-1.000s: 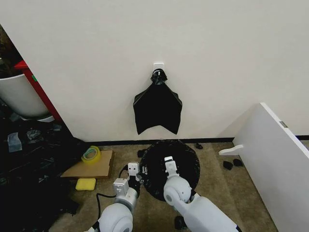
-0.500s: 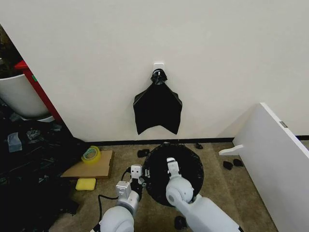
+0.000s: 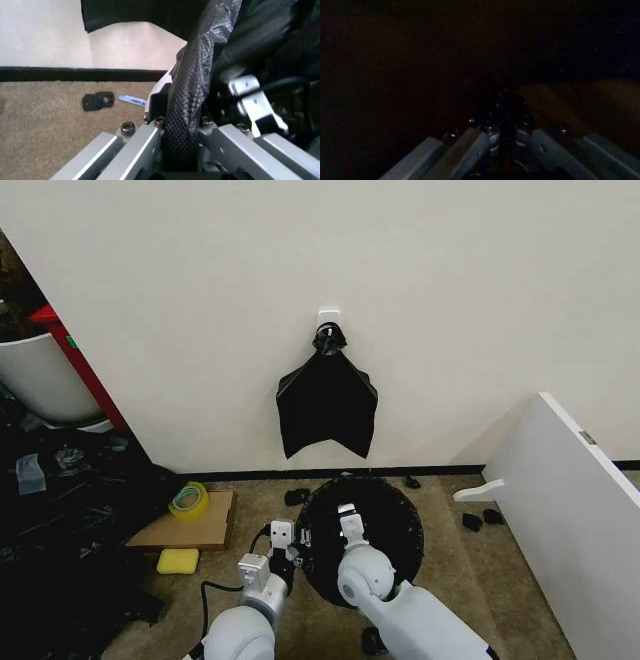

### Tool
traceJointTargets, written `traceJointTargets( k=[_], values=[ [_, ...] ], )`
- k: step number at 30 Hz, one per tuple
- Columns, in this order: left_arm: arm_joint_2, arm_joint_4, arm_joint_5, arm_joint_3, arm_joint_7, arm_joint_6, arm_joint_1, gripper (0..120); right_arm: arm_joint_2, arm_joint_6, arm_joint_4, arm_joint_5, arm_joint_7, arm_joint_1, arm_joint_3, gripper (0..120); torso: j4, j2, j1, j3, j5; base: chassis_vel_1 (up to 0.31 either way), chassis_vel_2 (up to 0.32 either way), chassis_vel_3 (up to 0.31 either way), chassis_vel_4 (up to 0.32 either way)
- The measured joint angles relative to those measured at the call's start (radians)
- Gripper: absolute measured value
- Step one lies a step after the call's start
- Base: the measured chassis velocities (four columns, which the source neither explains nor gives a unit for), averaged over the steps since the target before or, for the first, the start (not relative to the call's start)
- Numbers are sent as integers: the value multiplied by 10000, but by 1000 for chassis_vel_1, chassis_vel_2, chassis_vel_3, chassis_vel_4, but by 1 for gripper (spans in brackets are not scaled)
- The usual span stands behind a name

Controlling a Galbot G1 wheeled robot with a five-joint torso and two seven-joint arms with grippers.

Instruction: Place the garbage bag over the trash bin.

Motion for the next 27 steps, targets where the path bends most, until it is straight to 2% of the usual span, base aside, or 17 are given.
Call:
traceJointTargets(
  k=[9, 17, 23, 27],
  values=[
    [-198, 236, -561, -161, -211, 43, -180, 0, -436, 239, 723, -257, -312, -505, 364, 0, 0, 0, 0, 0, 1, 0, 0, 0, 0],
    [-460, 561, -1210, -296, -561, 186, -454, 0, -711, 465, 2300, -422, -909, -874, 19, 0, 0, 0, 0, 0, 0, 0, 0, 0, 0],
    [-403, 454, -1320, -353, -563, 261, -397, 0, -665, 522, 2246, -521, -1078, -723, -7, 0, 1, 0, 0, -1, 0, 0, 0, 0, 0],
    [-350, 292, -1225, -343, -464, 277, -275, 0, -501, 583, 1531, -514, -1076, -447, -70, 0, 0, 0, 0, 0, 1, 0, 0, 0, 0]
  ],
)
